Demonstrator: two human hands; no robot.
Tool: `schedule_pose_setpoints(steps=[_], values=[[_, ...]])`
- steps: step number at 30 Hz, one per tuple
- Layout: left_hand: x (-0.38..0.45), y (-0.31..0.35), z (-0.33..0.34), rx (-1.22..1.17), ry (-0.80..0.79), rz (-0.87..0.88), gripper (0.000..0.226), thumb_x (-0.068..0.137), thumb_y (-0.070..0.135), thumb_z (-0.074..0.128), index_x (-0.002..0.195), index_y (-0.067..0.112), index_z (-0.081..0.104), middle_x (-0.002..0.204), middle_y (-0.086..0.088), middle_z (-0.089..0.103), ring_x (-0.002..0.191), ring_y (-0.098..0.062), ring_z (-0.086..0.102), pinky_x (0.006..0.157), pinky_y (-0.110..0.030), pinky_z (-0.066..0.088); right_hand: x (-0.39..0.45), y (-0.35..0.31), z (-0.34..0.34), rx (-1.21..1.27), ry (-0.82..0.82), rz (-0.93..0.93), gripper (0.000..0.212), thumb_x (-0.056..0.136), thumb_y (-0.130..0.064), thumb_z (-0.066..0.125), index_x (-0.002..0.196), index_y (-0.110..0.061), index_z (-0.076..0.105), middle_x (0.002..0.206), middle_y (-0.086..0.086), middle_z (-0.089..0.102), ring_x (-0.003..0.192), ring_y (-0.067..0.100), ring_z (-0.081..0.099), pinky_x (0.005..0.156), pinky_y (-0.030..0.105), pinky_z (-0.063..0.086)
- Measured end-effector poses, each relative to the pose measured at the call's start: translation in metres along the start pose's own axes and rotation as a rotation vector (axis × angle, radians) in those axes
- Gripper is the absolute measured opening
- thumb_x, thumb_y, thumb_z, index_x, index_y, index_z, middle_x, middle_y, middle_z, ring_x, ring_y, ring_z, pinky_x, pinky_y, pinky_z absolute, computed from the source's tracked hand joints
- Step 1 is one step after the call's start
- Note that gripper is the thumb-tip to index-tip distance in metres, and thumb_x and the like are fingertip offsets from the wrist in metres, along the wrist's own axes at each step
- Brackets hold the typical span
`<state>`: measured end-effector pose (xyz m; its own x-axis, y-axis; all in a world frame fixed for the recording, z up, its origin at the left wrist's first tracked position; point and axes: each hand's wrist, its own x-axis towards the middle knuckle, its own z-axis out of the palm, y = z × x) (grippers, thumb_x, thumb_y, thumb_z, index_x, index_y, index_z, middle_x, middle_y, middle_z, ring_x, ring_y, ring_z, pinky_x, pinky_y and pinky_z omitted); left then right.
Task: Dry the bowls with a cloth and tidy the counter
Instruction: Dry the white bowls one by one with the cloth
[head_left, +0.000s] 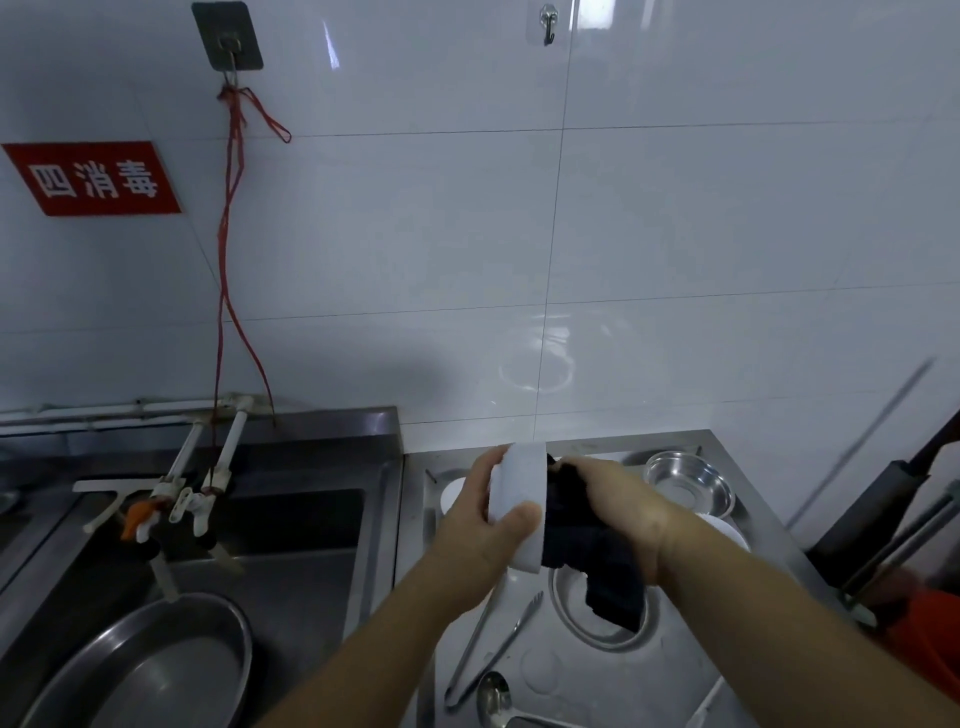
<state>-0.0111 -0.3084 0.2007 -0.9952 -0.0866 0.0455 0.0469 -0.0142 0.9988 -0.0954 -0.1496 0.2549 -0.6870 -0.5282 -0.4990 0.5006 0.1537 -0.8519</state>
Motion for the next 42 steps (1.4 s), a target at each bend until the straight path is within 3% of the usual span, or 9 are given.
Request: schedule_pose_setpoints(steps=[4, 10, 13, 17, 22, 26, 33, 38, 42], values=[[-0.001, -0.005, -0.011, 0.248, -0.112, 0.033, 0.077, 0.082, 0.056, 0.075, 0.146, 0.058, 0.032, 0.121, 0.034, 0.050, 0.116, -0.019, 0.061, 0.078, -0.022, 0.062, -0.003, 0.017, -0.002, 0.255, -0.054, -0.006, 0.040, 0.086, -0.041, 0.070, 0.100, -0.006, 0.083, 0.100, 0.018, 0.077, 0.082, 0.033, 0.075, 0.068, 0.039, 0.062], [0.003, -0.012, -0.025, 0.410, -0.180, 0.027, 0.092, 0.080, 0.075, 0.070, 0.156, 0.057, 0.021, 0.143, 0.023, 0.045, 0.120, -0.015, 0.062, 0.084, -0.022, 0.062, -0.008, 0.034, 0.000, 0.316, -0.048, 0.041, 0.054, 0.077, -0.041, 0.089, 0.115, -0.004, 0.080, 0.113, 0.025, 0.077, 0.091, 0.038, 0.078, 0.070, 0.040, 0.063], [0.001, -0.018, -0.024, 0.170, -0.007, -0.192, 0.101, 0.075, 0.097, 0.041, 0.156, 0.036, 0.040, 0.143, 0.005, 0.057, 0.121, -0.018, 0.065, 0.087, -0.025, 0.061, -0.008, 0.035, -0.001, 0.429, -0.021, -0.048, 0.056, 0.080, -0.046, 0.086, 0.121, -0.009, 0.079, 0.124, 0.024, 0.074, 0.100, 0.037, 0.076, 0.081, 0.042, 0.061], [-0.006, -0.029, -0.020, -0.336, 0.066, -0.530, 0.070, 0.106, 0.064, 0.036, 0.125, 0.010, 0.076, 0.109, -0.009, 0.073, 0.097, -0.024, 0.068, 0.083, -0.035, 0.057, -0.005, 0.033, -0.003, 0.484, 0.008, -0.125, 0.064, 0.087, -0.058, 0.075, 0.132, -0.012, 0.073, 0.128, 0.017, 0.074, 0.107, 0.033, 0.077, 0.092, 0.045, 0.056], [-0.008, -0.025, -0.009, -0.834, 0.142, -0.409, 0.054, 0.088, 0.030, 0.077, 0.130, -0.002, 0.069, 0.102, -0.015, 0.066, 0.090, -0.024, 0.066, 0.084, -0.036, 0.059, 0.000, 0.044, 0.001, 0.470, -0.069, -0.140, 0.064, 0.084, -0.062, 0.079, 0.131, -0.018, 0.075, 0.138, 0.015, 0.069, 0.124, 0.032, 0.069, 0.095, 0.042, 0.059], [-0.004, -0.017, -0.008, -0.855, 0.254, -0.309, 0.044, 0.095, 0.031, 0.069, 0.128, 0.003, 0.074, 0.120, -0.019, 0.073, 0.106, -0.027, 0.073, 0.097, -0.038, 0.059, 0.005, 0.052, 0.003, 0.412, -0.074, -0.122, 0.067, 0.089, -0.066, 0.073, 0.139, -0.023, 0.069, 0.146, 0.011, 0.065, 0.134, 0.029, 0.063, 0.112, 0.045, 0.046], [0.004, 0.007, -0.025, -0.884, 0.386, -0.279, 0.033, 0.105, 0.024, 0.057, 0.127, 0.004, 0.072, 0.125, -0.016, 0.076, 0.105, -0.027, 0.077, 0.088, -0.038, 0.064, 0.014, 0.069, 0.001, 0.376, 0.201, 0.022, 0.059, 0.091, -0.067, 0.067, 0.108, -0.013, 0.083, 0.103, 0.018, 0.080, 0.074, 0.033, 0.078, 0.061, 0.040, 0.062], [0.003, 0.008, -0.030, -0.673, 0.437, -0.329, 0.027, 0.105, 0.021, 0.060, 0.130, 0.011, 0.067, 0.124, -0.018, 0.074, 0.111, -0.041, 0.073, 0.083, -0.056, 0.065, 0.008, 0.046, 0.004, 0.354, 0.311, -0.333, 0.023, 0.098, -0.053, 0.066, 0.107, -0.034, 0.077, 0.099, 0.004, 0.082, 0.087, 0.028, 0.080, 0.076, 0.047, 0.064], [-0.001, 0.014, -0.017, -0.536, 0.296, -0.266, 0.036, 0.094, 0.025, 0.069, 0.126, 0.008, 0.069, 0.111, -0.020, 0.077, 0.093, -0.032, 0.078, 0.076, -0.044, 0.064, -0.007, 0.030, 0.023, -0.081, 0.230, -0.729, 0.020, 0.089, -0.036, 0.059, 0.102, -0.029, 0.073, 0.101, 0.005, 0.073, 0.091, 0.021, 0.072, 0.074, 0.035, 0.060]])
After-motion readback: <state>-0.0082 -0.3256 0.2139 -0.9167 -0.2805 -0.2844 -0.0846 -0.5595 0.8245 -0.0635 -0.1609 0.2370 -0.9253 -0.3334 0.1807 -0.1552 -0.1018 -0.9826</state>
